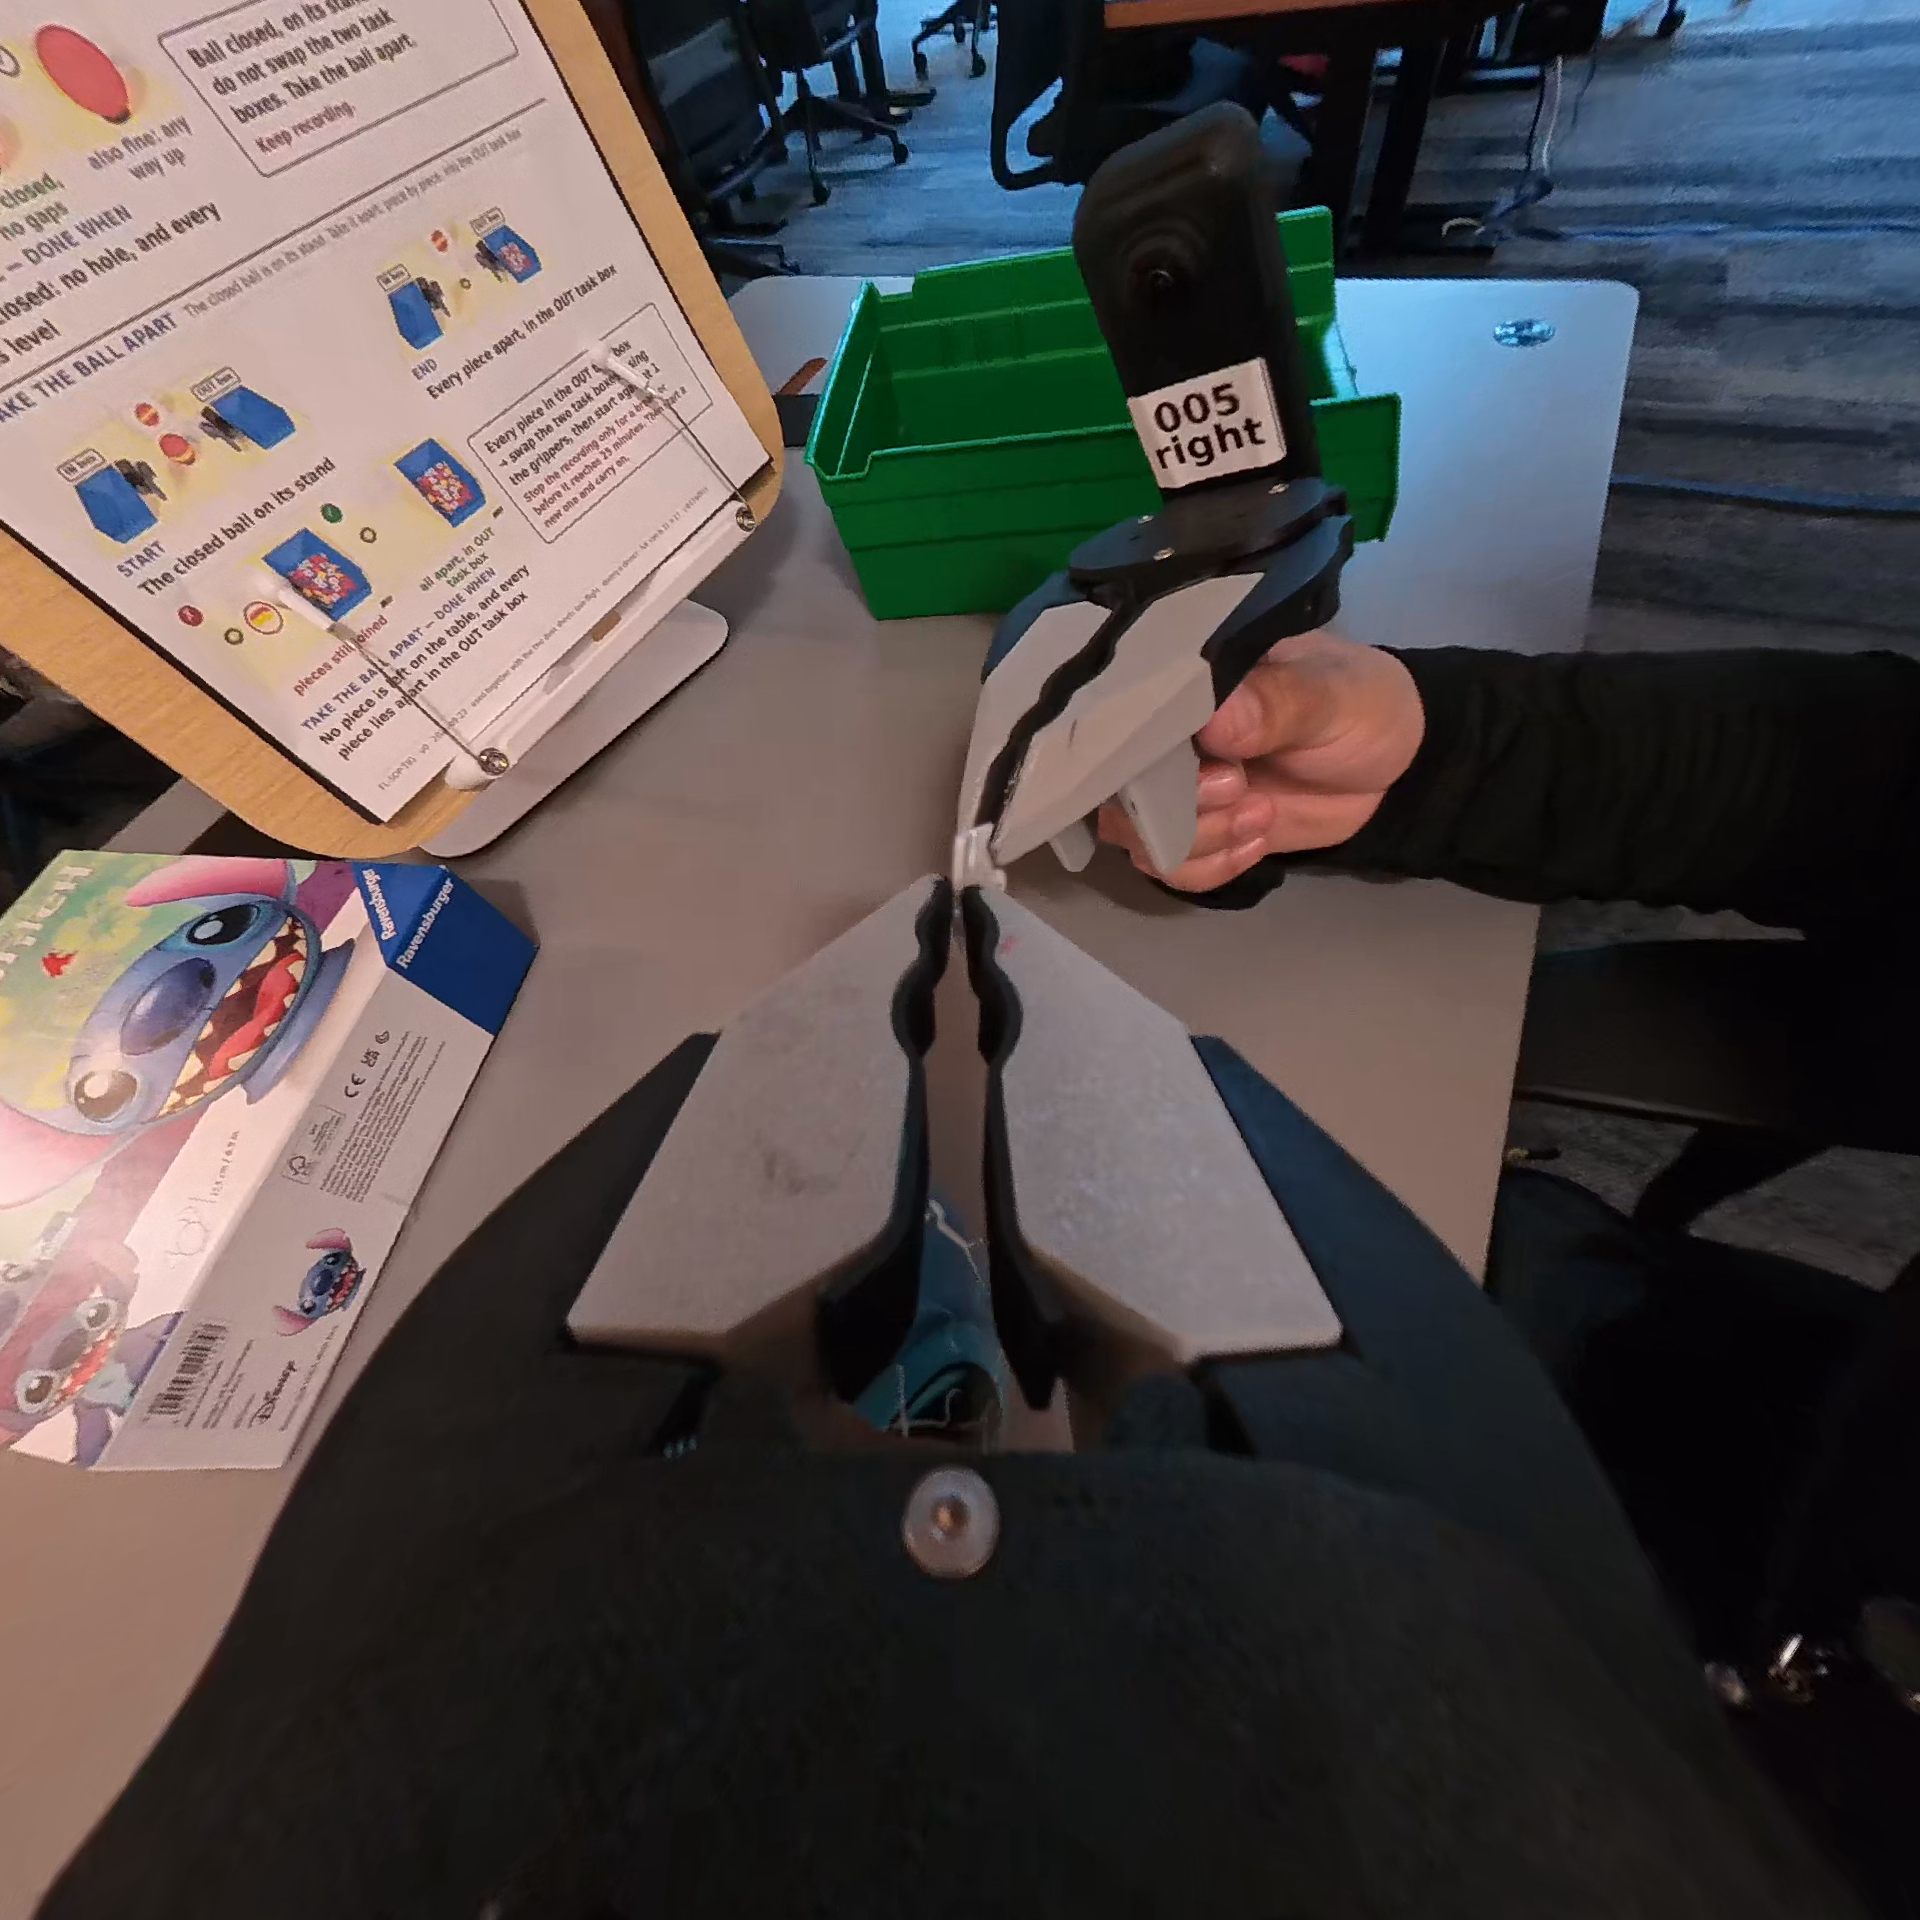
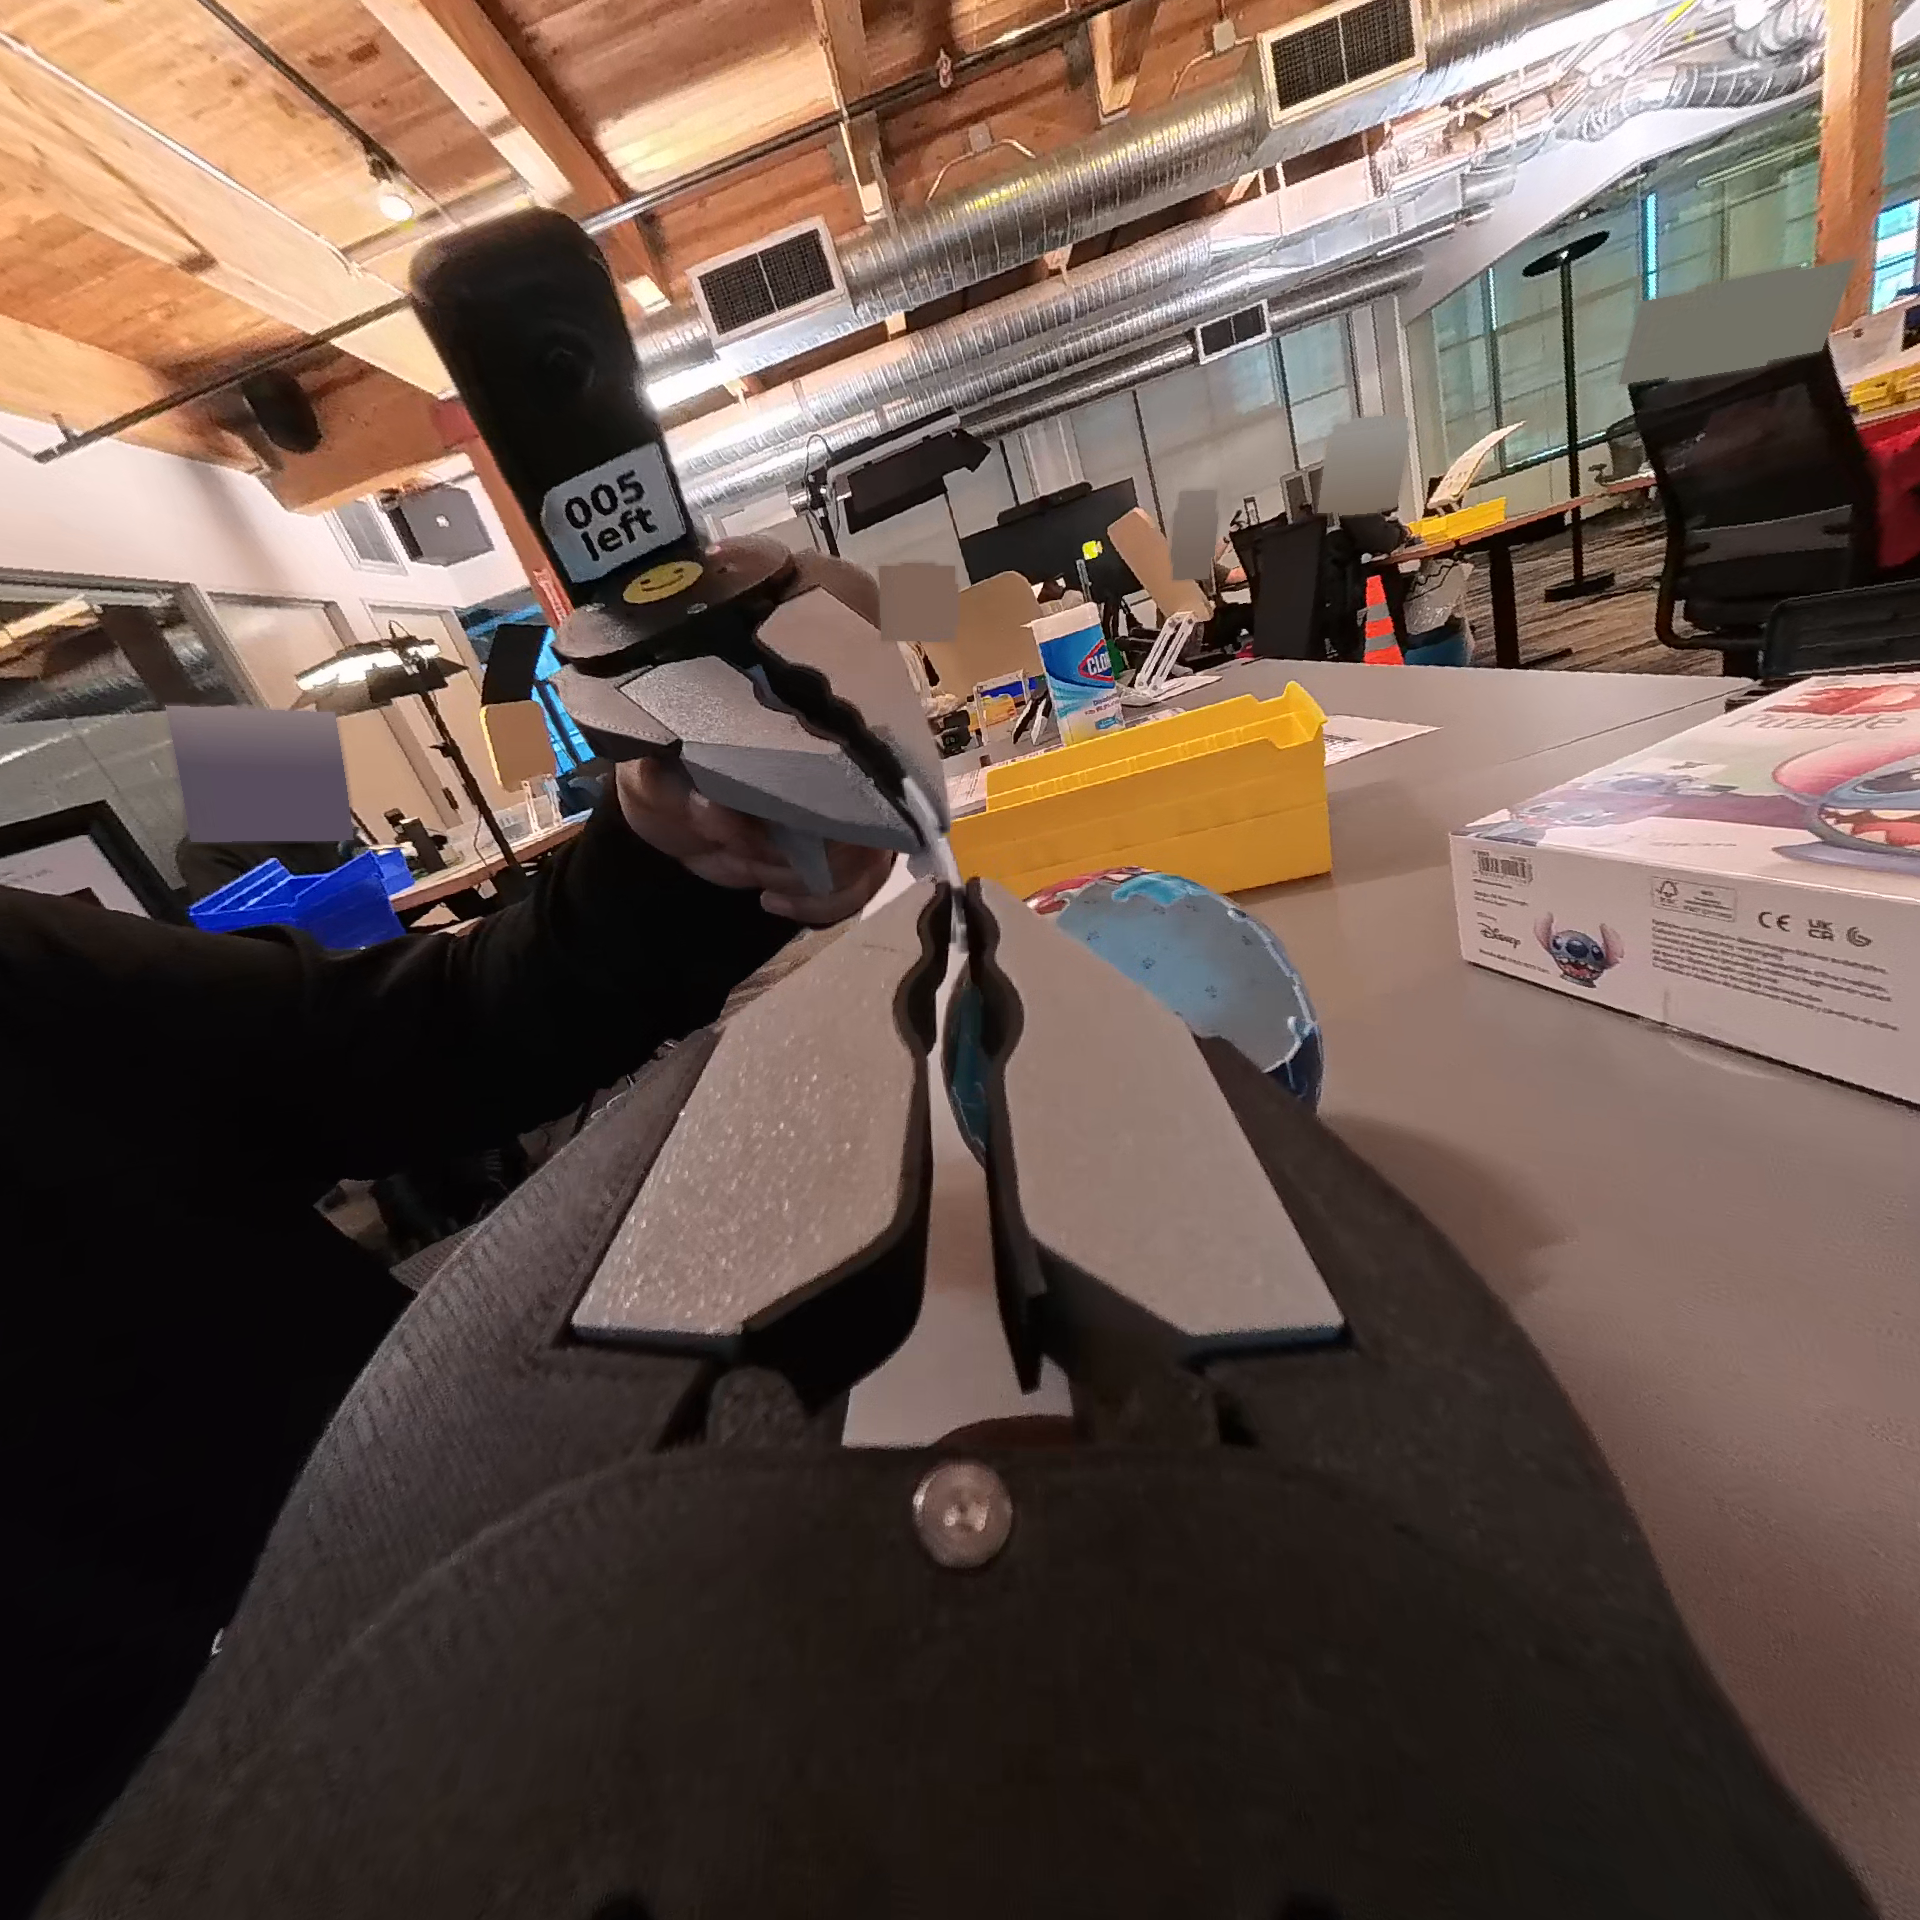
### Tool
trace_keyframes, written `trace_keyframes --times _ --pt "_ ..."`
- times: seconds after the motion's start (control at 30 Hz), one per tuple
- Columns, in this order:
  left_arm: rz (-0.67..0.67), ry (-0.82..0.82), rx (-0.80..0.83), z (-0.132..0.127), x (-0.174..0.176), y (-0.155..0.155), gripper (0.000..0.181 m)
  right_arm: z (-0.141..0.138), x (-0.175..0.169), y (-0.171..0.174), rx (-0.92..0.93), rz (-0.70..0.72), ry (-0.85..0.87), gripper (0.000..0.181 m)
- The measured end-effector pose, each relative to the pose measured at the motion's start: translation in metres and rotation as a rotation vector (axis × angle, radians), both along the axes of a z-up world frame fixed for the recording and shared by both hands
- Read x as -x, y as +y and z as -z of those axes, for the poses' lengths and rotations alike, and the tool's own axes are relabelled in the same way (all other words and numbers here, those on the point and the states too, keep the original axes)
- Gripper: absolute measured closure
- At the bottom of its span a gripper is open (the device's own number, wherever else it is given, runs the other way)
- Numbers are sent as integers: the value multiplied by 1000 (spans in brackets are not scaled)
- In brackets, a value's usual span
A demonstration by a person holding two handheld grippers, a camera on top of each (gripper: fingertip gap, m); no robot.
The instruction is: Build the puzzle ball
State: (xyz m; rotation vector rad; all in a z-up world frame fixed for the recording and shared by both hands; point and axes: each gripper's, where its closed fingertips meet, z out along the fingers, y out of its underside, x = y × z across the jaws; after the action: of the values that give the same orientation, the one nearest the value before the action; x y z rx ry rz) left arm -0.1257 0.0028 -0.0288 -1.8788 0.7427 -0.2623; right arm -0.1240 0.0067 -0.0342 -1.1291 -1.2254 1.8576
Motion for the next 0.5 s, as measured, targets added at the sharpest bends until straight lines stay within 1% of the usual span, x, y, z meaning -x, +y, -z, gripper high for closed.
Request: trace_keyframes --times 0.2,0.27,0.37,0.5 --pt "45 206 -5 11 7 -2 181 6 5 0 -76 41 -25 179" --pt "34 288 -7 16 13 1 181 9 6 0 -115 63 -34 179" --pt "72 341 4 22 10 -2 181 16 10 -1 -194 95 -61 181" --pt "64 397 -5 26 11 -2 181 20 12 -1 -245 121 -77 181"
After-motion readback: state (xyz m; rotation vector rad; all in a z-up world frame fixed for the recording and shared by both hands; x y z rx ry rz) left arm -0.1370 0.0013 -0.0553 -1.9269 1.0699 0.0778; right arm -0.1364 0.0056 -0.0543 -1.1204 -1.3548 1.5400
